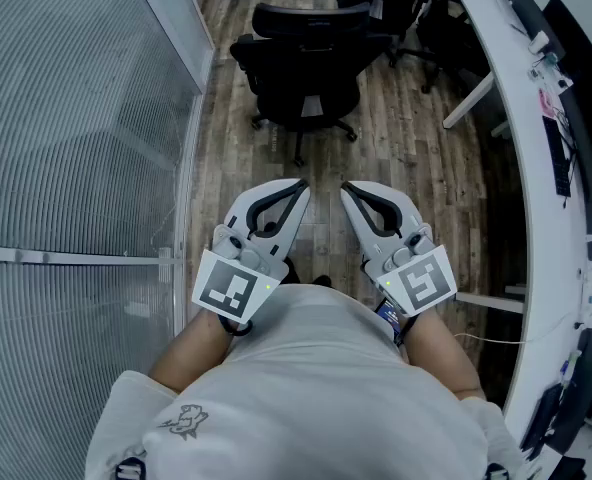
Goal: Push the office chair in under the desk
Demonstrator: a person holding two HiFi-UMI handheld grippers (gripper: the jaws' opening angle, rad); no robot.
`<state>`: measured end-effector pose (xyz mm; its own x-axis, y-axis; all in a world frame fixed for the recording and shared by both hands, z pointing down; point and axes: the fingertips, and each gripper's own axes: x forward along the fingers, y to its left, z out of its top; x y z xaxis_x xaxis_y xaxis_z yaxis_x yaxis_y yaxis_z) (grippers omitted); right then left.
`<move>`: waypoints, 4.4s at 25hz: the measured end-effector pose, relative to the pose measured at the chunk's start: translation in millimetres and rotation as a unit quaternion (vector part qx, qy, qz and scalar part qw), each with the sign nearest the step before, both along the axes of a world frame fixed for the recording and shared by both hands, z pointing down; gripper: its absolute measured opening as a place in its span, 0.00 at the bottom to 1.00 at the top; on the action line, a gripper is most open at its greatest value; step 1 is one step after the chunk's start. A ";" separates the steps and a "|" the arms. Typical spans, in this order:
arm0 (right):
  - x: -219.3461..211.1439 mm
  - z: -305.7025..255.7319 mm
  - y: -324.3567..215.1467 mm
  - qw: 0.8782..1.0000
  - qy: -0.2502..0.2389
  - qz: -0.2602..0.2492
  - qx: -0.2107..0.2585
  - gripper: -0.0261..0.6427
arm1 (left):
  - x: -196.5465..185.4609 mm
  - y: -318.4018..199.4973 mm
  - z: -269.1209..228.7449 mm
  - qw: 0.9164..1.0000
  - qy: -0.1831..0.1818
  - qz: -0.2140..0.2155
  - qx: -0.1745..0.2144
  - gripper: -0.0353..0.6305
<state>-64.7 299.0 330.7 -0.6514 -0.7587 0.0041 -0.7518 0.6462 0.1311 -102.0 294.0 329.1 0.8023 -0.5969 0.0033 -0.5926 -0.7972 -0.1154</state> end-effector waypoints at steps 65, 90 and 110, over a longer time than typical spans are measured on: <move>-14.1 42.9 -405.0 0.999 0.006 -0.008 -0.044 0.04 | -45.9 -410.7 24.1 0.999 0.007 -0.009 -0.049 0.05; 108.8 60.2 -511.0 0.980 0.150 -0.124 -0.047 0.33 | 28.4 -509.6 74.7 0.949 -0.302 -0.004 0.086 0.30; 112.5 118.7 -542.6 0.907 0.364 -0.200 -0.065 0.45 | 19.1 -549.0 132.4 0.889 -0.446 0.083 0.063 0.41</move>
<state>47.8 -243.6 449.3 -0.6635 -0.4237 0.6167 -0.1980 0.8942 0.4014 -82.9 -255.1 461.5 0.5911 -0.5123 0.6231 -0.0964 -0.8118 -0.5760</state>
